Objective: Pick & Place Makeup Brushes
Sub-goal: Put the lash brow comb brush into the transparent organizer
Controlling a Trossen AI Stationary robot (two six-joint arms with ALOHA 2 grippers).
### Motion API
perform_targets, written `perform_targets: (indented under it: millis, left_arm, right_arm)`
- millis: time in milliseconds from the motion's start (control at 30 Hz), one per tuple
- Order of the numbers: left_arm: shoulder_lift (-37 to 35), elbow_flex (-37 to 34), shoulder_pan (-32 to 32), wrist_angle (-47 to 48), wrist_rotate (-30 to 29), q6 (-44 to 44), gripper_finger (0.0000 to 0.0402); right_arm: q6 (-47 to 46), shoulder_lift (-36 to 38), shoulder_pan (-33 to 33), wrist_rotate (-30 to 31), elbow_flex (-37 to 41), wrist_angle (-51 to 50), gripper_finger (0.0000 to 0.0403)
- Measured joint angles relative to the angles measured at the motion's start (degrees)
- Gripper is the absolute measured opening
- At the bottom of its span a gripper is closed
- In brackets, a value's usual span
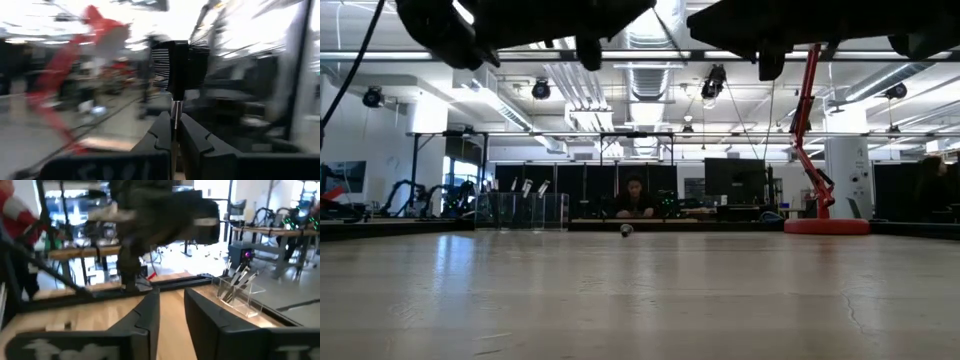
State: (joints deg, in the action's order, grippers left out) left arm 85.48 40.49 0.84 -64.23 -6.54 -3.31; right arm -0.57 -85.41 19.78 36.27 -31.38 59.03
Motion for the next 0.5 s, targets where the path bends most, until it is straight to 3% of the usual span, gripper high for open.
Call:
perform_targets:
  millis: [200, 367, 500]
  left_arm:
    - [-9.37, 0.02, -6.73, 16.28, -6.71, 0.26, 0.0011]
    - [-14.52, 0.70, -15.95, 30.98, -12.43, 0.47, 0.0011]
    - [-14.44, 3.25, -25.39, 42.08, -14.16, -0.91, 0.0011]
  right_arm:
    - [2.21, 0.05, -3.27, -0.09, 0.18, -5.29, 0.0091]
    - [1.52, 0.07, -7.71, -1.34, 0.50, -8.85, 0.0047]
    - [0.63, 0.07, -11.35, -5.24, 0.97, -9.61, 0.0013]
